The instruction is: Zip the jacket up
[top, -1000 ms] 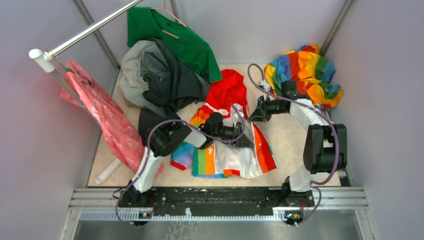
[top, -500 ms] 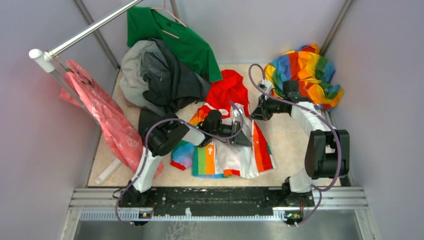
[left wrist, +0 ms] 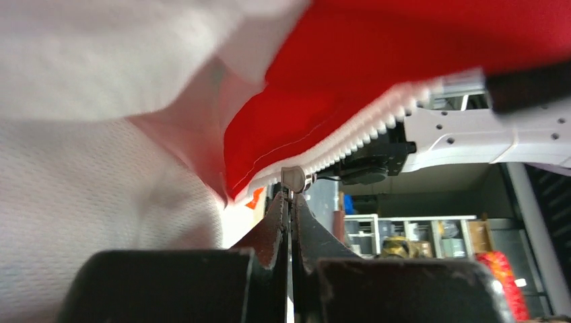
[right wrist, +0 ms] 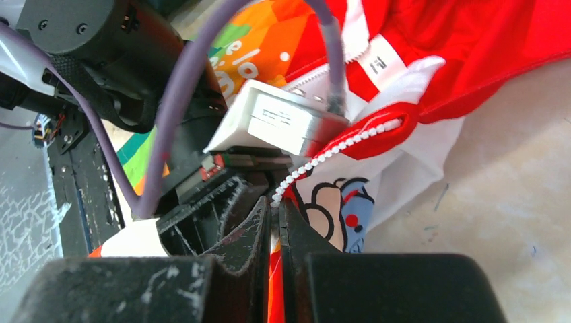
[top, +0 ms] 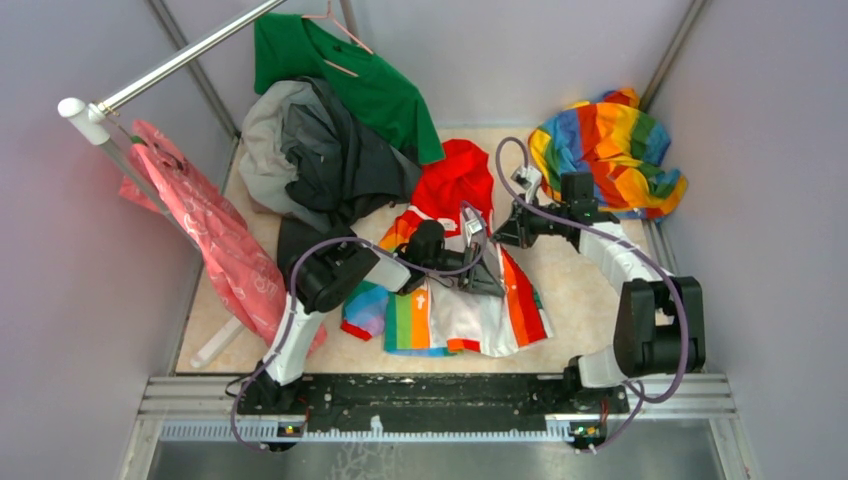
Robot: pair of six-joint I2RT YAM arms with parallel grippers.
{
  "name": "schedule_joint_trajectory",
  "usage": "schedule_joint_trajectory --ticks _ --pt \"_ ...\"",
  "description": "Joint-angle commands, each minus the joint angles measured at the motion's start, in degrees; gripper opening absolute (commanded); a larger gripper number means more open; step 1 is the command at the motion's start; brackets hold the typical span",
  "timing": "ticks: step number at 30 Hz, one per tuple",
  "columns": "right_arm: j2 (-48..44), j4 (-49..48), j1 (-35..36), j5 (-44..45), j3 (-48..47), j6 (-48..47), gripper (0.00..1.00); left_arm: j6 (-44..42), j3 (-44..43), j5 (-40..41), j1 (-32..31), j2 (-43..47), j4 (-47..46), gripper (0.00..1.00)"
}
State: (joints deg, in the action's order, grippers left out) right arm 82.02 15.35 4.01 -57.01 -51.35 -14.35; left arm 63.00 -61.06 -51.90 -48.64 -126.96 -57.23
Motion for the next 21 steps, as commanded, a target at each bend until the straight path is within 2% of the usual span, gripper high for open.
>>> schedule_joint_trajectory --ticks 1,7,11,15,19,21 --pt "-2.92 -6.90 3.22 0.17 -0.28 -1.12 0.00 7.47 -0.26 -3.06 -0.34 1.67 -1.10 0.00" --pt "-4.99 -12.68 3.55 7.89 1.81 3.67 0.00 18.03 4.86 3.63 -0.65 0.91 -13.60 0.00" --pt "-8.01 -16.69 2.22 10.04 3.62 6.56 0.00 17.86 7.04 4.68 -1.17 0.60 -13.93 0.00" --pt "-8.74 -17.84 1.73 7.78 4.25 6.77 0.00 17.61 8.01 4.62 -1.28 0.41 -14.50 0.01" --pt "-6.43 -13.88 1.71 -0.66 2.59 3.15 0.00 13.93 7.30 4.83 -1.04 2.04 -12.70 0.16" --pt "-5.48 -9.77 1.76 -3.56 1.48 0.19 0.00 9.24 7.29 5.03 -0.89 4.17 -10.31 0.26"
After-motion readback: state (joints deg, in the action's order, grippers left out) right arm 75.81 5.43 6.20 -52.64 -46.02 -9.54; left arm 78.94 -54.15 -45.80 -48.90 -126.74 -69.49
